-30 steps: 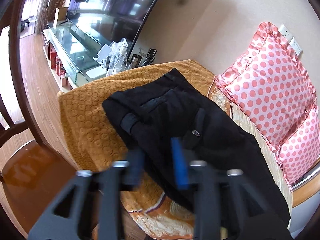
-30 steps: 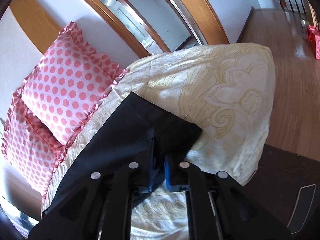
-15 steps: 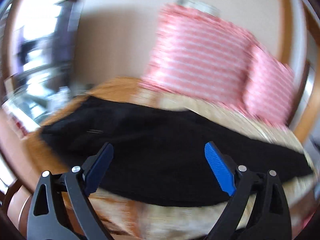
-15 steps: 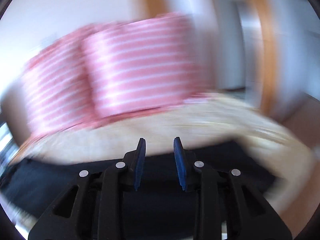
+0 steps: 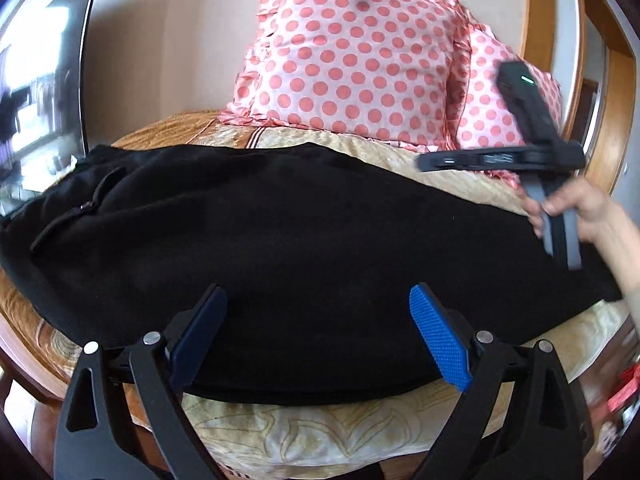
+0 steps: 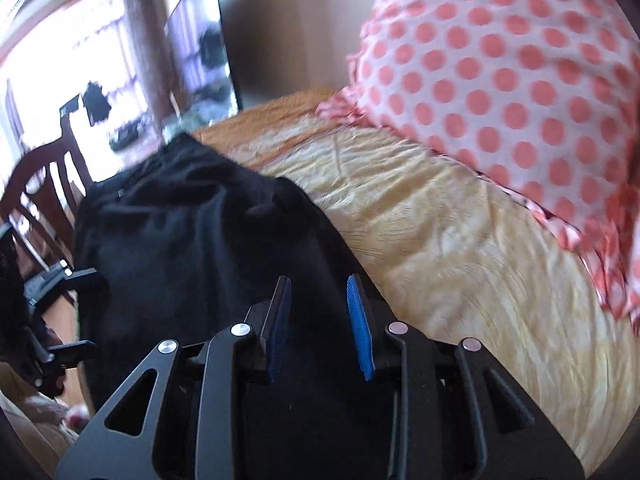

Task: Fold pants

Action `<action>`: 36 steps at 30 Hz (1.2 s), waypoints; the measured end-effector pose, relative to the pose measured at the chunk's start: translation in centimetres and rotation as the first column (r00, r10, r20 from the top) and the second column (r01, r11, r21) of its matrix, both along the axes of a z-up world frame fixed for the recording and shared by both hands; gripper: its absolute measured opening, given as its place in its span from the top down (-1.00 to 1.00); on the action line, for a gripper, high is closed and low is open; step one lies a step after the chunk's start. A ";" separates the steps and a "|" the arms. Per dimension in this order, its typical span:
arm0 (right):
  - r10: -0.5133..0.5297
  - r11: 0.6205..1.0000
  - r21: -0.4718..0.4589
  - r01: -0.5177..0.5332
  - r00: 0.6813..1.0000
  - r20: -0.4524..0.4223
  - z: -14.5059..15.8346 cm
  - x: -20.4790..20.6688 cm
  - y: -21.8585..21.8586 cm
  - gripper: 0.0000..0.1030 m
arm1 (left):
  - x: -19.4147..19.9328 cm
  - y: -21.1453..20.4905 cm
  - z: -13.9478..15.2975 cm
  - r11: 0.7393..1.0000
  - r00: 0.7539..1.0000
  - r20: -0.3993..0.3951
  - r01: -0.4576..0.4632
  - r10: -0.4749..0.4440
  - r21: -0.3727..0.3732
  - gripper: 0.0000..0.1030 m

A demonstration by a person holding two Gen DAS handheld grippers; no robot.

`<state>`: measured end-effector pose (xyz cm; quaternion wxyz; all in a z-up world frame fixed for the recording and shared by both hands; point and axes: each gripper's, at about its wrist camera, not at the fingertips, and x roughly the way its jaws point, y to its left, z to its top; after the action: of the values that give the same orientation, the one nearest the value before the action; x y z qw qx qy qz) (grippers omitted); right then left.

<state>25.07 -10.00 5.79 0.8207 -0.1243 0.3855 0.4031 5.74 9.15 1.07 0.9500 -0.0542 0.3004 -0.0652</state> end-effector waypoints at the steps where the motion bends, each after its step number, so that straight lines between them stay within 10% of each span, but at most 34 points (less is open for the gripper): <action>1: 0.022 0.999 -0.024 -0.022 1.000 -0.002 -0.3 0.2 0.6 0.41 | -0.1 -0.1 -0.2 1.000 1.000 0.000 0.007 -0.007 0.008 -0.87; 11: 0.041 0.992 -0.120 -0.045 0.998 -0.039 -2.3 1.9 2.3 0.44 | 0.1 -0.7 -0.6 0.998 0.999 0.019 0.036 -0.037 0.052 -0.96; 13: 0.048 0.992 -0.119 -0.053 0.998 -0.045 -2.5 2.3 2.7 0.95 | 0.2 -0.6 -0.6 0.998 0.999 0.019 0.039 -0.040 0.047 -0.96; 24: -0.011 0.983 -0.183 0.024 0.997 0.074 -2.6 3.0 3.8 0.98 | 0.2 -0.7 -0.7 0.998 0.999 0.018 0.041 -0.042 0.057 -0.96; 27: -0.029 0.982 -0.186 0.044 0.996 0.082 -2.3 2.8 3.4 0.85 | 0.2 -0.8 -0.7 0.997 0.999 0.020 0.041 -0.043 0.069 -0.96; 30: -0.118 0.975 -0.178 0.135 0.988 0.102 -1.1 2.6 1.3 0.24 | -0.2 -0.2 -0.1 0.998 0.998 0.026 0.059 -0.060 0.027 -0.96; 36: -0.282 0.956 -0.047 0.290 0.951 0.126 1.9 0.7 -5.7 0.21 | -1.3 1.5 1.9 0.998 0.995 0.095 0.033 -0.028 -0.050 -0.96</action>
<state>25.79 -15.65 7.72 0.8872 -0.1174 0.3632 0.2593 4.47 10.63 2.93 0.9603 -0.0710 0.2544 -0.0899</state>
